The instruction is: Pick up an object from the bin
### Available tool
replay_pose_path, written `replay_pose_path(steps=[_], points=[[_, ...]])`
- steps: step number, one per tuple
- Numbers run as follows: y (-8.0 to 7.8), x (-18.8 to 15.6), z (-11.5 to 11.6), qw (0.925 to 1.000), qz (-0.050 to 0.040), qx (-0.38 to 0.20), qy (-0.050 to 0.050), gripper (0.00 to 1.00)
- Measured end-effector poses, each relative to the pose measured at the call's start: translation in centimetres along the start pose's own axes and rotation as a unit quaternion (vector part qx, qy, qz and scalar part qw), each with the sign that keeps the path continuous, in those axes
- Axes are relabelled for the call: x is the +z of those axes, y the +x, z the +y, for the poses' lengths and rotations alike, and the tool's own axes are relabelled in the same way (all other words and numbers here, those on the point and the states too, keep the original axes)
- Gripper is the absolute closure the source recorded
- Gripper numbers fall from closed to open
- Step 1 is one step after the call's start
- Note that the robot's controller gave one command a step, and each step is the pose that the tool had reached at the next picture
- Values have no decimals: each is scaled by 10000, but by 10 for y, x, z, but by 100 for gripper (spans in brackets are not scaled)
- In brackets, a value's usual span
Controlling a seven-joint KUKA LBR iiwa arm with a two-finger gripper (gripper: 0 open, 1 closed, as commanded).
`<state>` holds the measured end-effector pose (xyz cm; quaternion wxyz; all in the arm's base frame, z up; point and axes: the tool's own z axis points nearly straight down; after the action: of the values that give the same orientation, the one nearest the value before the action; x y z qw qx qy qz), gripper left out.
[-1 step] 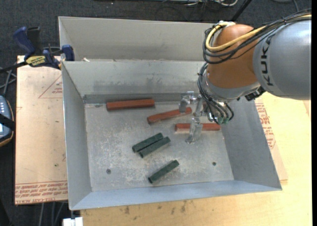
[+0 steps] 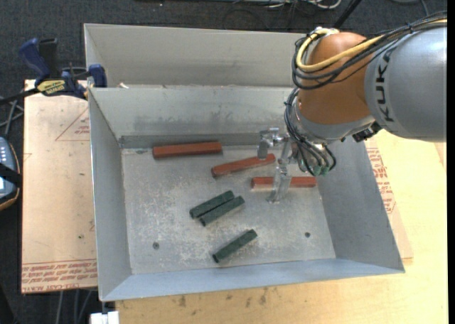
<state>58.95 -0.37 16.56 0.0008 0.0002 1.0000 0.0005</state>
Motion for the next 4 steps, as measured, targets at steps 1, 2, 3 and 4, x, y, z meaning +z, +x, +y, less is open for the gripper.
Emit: replay_pose_path(steps=[1, 2, 3, 4], points=[[-20, 52, -19, 10000, -41, 83, -1, 0], [-22, 90, -62, 9979, -52, 651, 1, 100], [-19, 95, -62, 9979, -9, 647, 1, 0], [-21, 91, -62, 9979, -30, 643, 3, 100]])
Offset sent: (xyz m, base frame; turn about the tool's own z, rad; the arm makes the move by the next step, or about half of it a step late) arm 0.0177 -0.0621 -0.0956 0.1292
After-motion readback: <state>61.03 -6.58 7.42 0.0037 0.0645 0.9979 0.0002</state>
